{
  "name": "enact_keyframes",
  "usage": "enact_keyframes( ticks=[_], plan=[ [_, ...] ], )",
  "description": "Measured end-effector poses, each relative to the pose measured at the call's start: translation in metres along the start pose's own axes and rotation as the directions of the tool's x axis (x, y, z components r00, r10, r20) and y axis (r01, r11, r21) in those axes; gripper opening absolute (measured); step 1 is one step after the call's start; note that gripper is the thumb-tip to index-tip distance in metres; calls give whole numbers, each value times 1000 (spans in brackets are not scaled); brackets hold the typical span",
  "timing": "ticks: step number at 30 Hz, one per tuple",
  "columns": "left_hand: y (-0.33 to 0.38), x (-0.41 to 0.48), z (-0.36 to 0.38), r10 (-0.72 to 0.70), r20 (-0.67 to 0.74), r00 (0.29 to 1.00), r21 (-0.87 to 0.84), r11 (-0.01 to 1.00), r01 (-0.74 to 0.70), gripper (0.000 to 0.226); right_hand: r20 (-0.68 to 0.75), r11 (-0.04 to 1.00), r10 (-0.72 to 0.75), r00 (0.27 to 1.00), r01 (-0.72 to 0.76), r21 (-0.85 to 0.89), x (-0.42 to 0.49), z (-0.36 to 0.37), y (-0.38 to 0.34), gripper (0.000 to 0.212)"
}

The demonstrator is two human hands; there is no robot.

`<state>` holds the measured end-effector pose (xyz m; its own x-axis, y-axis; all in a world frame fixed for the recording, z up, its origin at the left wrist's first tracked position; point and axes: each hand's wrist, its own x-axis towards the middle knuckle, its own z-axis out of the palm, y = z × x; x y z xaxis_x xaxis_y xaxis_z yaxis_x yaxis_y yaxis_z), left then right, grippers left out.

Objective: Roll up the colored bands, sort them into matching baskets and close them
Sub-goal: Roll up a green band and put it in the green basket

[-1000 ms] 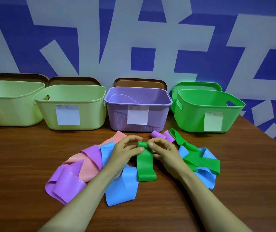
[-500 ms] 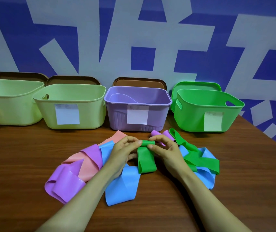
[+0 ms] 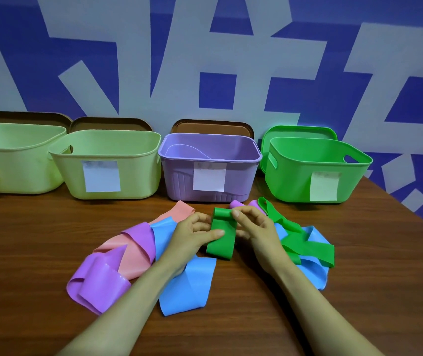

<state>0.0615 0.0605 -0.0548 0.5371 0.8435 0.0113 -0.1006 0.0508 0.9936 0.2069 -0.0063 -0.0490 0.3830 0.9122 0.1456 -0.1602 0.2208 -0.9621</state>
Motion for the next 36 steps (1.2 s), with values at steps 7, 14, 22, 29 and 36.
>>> enact_keyframes(
  ticks=[7,14,22,29,36],
  plan=[
    [2,1,0,-50,12,999,-1,999,50,24,-78,1000,-1,997,-1,-31,1,-3,1,8],
    [5,2,-3,-79,28,996,-148,985,83,25,-16,999,-4,1000,4,-43,-1,-2,0,19],
    [4,3,-2,-82,9,997,-178,981,82,29,-7,995,-20,1000,19,-101,-3,-2,0,23],
    [2,3,-2,-68,-35,997,-204,977,60,20,77,990,-39,996,49,-131,-6,1,-2,24],
    [0,3,-3,-6,-16,1000,-202,979,2,22,55,989,71,996,-63,-134,-2,3,3,19]
  ],
)
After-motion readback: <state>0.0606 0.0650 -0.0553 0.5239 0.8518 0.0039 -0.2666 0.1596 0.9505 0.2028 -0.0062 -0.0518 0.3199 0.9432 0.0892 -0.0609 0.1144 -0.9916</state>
